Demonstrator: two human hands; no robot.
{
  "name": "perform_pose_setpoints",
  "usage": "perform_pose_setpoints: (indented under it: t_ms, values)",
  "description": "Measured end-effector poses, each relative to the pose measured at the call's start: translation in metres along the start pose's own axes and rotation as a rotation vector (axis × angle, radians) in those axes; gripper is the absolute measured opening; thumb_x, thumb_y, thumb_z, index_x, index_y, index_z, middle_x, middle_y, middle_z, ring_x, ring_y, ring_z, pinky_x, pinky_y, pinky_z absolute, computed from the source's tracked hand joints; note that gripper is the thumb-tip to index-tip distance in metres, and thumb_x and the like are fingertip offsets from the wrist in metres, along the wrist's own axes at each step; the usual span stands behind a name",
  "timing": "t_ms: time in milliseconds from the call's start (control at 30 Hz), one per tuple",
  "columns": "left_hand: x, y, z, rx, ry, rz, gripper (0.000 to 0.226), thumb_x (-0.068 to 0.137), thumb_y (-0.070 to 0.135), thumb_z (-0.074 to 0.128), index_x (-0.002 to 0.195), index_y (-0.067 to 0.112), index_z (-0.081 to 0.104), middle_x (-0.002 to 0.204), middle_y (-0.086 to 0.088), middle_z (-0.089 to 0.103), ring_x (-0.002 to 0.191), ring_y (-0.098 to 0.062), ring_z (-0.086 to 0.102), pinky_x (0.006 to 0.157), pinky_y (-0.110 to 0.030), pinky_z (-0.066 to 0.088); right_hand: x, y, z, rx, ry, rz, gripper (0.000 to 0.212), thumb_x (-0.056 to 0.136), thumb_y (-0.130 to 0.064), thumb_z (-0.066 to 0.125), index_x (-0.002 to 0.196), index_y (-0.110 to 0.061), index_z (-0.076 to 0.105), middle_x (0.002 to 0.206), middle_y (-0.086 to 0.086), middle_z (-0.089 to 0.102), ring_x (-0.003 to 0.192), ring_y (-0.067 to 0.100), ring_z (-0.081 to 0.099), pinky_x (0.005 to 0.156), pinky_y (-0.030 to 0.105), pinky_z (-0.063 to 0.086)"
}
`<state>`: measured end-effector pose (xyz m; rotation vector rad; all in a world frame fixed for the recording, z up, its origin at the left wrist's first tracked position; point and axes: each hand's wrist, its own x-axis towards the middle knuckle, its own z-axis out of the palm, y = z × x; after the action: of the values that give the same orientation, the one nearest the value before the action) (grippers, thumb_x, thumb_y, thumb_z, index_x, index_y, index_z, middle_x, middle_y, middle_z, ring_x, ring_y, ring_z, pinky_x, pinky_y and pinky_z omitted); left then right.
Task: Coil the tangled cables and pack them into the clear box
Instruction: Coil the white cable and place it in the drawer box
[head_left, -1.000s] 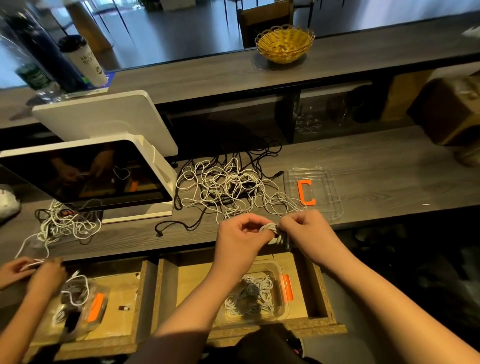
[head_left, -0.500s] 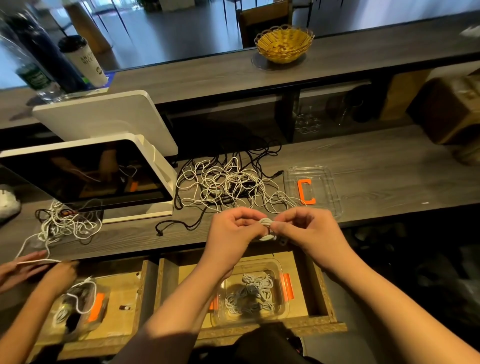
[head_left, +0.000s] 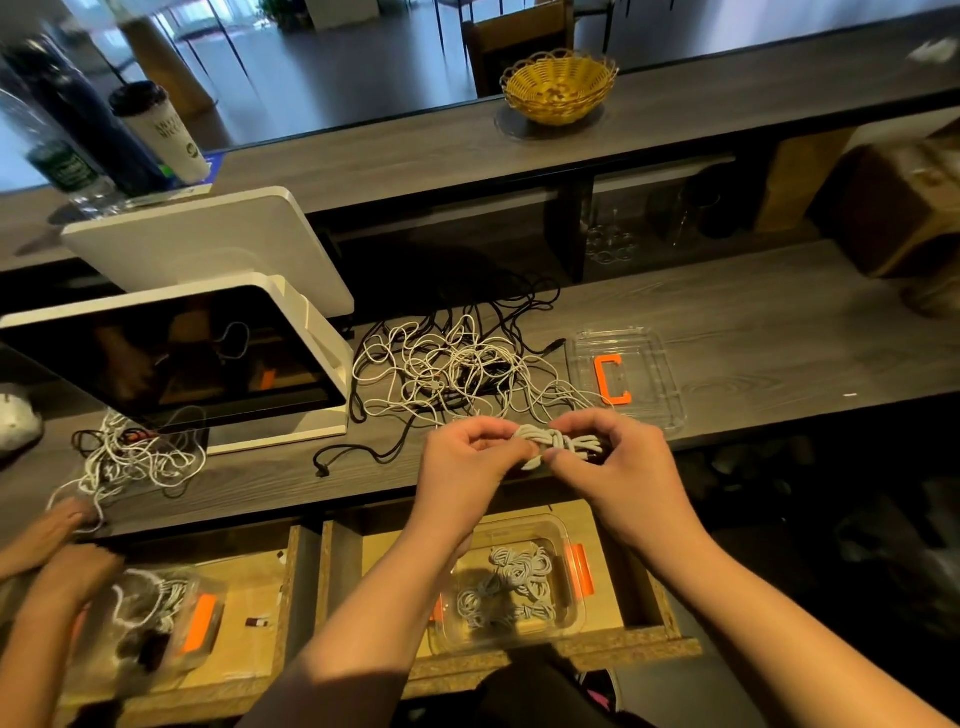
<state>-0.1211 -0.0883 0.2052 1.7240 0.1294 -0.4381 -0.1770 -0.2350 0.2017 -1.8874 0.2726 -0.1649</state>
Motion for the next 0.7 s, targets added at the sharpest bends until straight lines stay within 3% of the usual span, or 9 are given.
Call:
perform_pose_setpoints:
  t_ms: [100,233,333,467,567,700]
  values:
    - [0.0022,-0.0019,0.0022,-0.028,-0.02,-0.107,0.015,0.079,0.007,0.077,0.094,0.009,0.077,0.079,-0.003,0.076,0.073,-0.011,0.069,0.066,-0.022,0.052,-0.002,0.0004,0.0025,0.01,0.018,0.007,0.018,0.073,-0.034,0.072,0.09,-0.038,0.066,0.089,-0.015,0.07,0.086,-0.002,0.063,0.074,0.016,0.052]
    - [0.0012,-0.0011,0.0024,-0.141,-0.104,-0.236,0.013,0.084,0.008,0.073,0.095,0.002,0.076,0.08,-0.008,0.074,0.075,-0.016,0.069,0.061,-0.02,0.053,-0.0034,0.0015,0.0037,0.04,0.038,0.027,0.019,0.072,-0.033,0.07,0.09,-0.034,0.068,0.088,-0.012,0.071,0.086,0.0,0.064,0.074,0.021,0.055]
    - [0.0008,-0.0032,0.0022,-0.069,-0.094,-0.203,0.013,0.084,0.012,0.073,0.095,0.008,0.077,0.081,-0.005,0.075,0.077,-0.018,0.069,0.075,-0.03,0.056,-0.0038,0.0018,0.0032,0.033,0.041,0.033,0.021,0.069,-0.037,0.069,0.089,-0.035,0.068,0.088,-0.013,0.071,0.086,0.001,0.065,0.077,0.026,0.056]
    - [0.0014,-0.0068,0.0041,-0.063,-0.127,-0.189,0.021,0.082,0.012,0.073,0.103,0.016,0.077,0.094,-0.005,0.078,0.096,-0.025,0.072,0.088,-0.04,0.057,-0.0046,0.0036,0.0021,0.006,0.053,0.034,0.023,0.069,-0.042,0.069,0.09,-0.033,0.069,0.087,-0.014,0.07,0.084,0.004,0.064,0.079,0.031,0.055]
    - [0.0014,-0.0096,0.0025,0.021,-0.096,-0.12,0.013,0.082,0.014,0.075,0.095,0.018,0.079,0.088,-0.003,0.078,0.095,-0.026,0.072,0.088,-0.043,0.058,-0.0055,0.0046,0.0029,-0.024,0.06,0.035,0.02,0.071,-0.041,0.071,0.089,-0.034,0.069,0.085,-0.015,0.069,0.076,0.008,0.063,0.074,0.037,0.056]
    - [-0.0005,-0.0095,0.001,0.166,-0.054,0.06,0.003,0.083,0.017,0.076,0.085,0.018,0.078,0.078,-0.001,0.074,0.073,-0.01,0.066,0.068,-0.024,0.052,-0.0032,0.0078,0.0006,-0.042,0.042,0.017,0.012,0.078,-0.031,0.074,0.089,-0.031,0.069,0.083,-0.013,0.069,0.076,0.012,0.064,0.074,0.04,0.056]
